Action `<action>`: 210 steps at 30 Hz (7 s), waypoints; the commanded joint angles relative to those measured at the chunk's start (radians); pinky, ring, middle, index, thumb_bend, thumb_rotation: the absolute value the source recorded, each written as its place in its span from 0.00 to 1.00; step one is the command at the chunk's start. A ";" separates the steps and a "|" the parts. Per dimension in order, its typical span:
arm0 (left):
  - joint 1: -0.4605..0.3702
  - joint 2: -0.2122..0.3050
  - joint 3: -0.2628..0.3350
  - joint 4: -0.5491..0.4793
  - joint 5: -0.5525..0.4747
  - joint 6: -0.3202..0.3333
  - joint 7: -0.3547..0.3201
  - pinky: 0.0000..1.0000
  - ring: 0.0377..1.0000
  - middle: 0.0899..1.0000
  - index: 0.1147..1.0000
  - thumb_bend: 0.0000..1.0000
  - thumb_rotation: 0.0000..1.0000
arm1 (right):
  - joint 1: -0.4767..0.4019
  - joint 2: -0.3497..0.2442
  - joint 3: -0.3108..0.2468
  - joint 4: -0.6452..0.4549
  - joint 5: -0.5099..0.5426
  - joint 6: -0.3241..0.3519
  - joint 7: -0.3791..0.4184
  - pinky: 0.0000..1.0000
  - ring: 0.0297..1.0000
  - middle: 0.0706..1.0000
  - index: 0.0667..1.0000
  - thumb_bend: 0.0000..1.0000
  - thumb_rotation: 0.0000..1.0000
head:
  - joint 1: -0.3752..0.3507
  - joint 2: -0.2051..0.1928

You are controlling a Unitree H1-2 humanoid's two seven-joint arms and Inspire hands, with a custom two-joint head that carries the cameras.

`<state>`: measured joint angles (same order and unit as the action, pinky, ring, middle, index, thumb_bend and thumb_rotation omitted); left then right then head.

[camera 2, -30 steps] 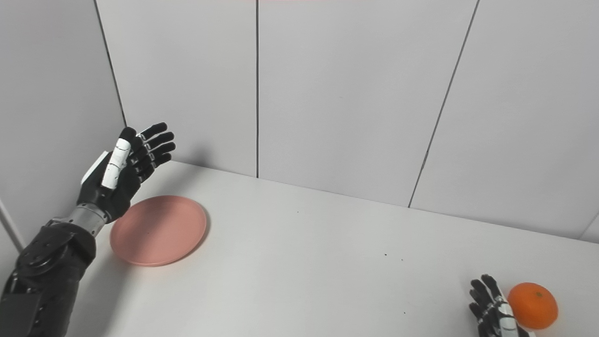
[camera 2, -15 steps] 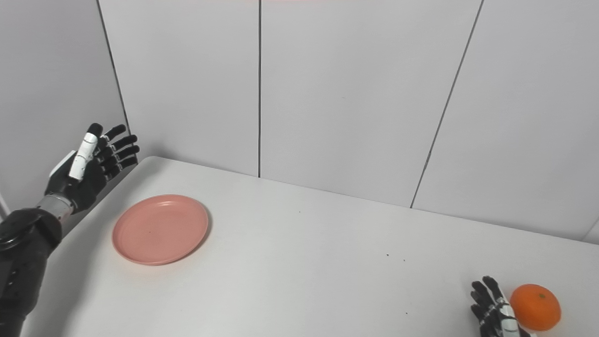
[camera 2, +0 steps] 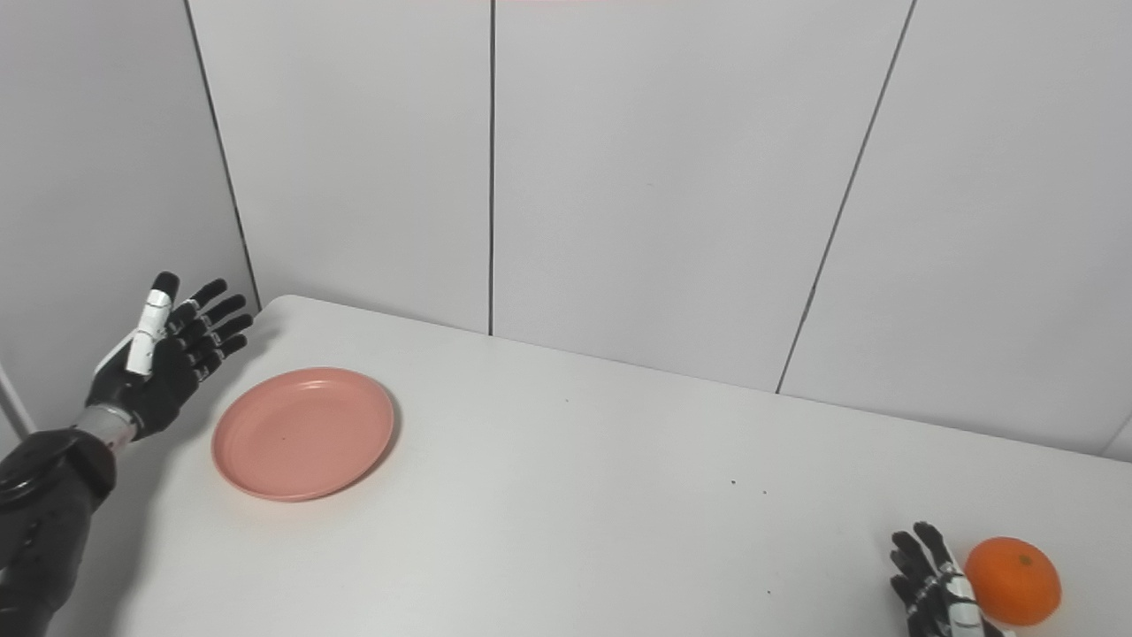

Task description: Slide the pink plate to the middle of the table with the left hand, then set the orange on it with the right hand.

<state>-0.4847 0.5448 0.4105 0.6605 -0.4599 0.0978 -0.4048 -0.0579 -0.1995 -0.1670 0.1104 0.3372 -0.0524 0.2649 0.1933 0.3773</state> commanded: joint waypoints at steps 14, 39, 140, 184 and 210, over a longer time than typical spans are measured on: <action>-0.150 0.043 -0.034 0.321 0.051 -0.216 -0.002 0.83 0.83 0.82 0.80 0.92 0.73 | 0.106 0.046 0.022 0.072 -0.006 0.014 -0.001 1.00 0.97 0.92 0.95 0.81 0.95 | -0.001 0.012; -0.107 -0.022 -0.065 0.269 0.036 -0.175 -0.031 0.79 0.82 0.83 0.80 0.88 0.73 | 0.110 0.052 0.026 0.060 0.000 0.015 0.003 0.97 0.94 0.90 0.92 0.85 0.90 | -0.014 0.030; 0.209 -0.655 -0.208 -0.652 0.055 0.197 0.488 0.74 0.74 0.75 0.78 0.87 0.67 | 0.132 0.091 0.088 -0.067 -0.066 0.057 -0.081 0.95 0.92 0.88 0.91 0.77 0.92 | -0.165 0.122; 0.213 -0.747 -0.268 -0.672 0.100 0.143 0.497 0.78 0.79 0.79 0.80 0.77 0.66 | 0.138 0.153 0.132 -0.133 -0.125 0.076 -0.131 0.91 0.89 0.84 0.87 0.83 0.89 | -0.283 0.178; 0.212 -0.704 -0.294 -0.660 0.140 0.076 0.463 0.78 0.79 0.79 0.81 0.80 0.62 | 0.140 0.168 0.136 -0.142 -0.133 0.073 -0.146 0.90 0.88 0.84 0.87 0.85 0.88 | -0.387 0.197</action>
<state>-0.2537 -0.1606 0.1215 0.0200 -0.3094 0.2037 0.0848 0.0337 -0.0671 -0.0529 -0.0734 0.2078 -0.0071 0.1201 -0.1946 0.5737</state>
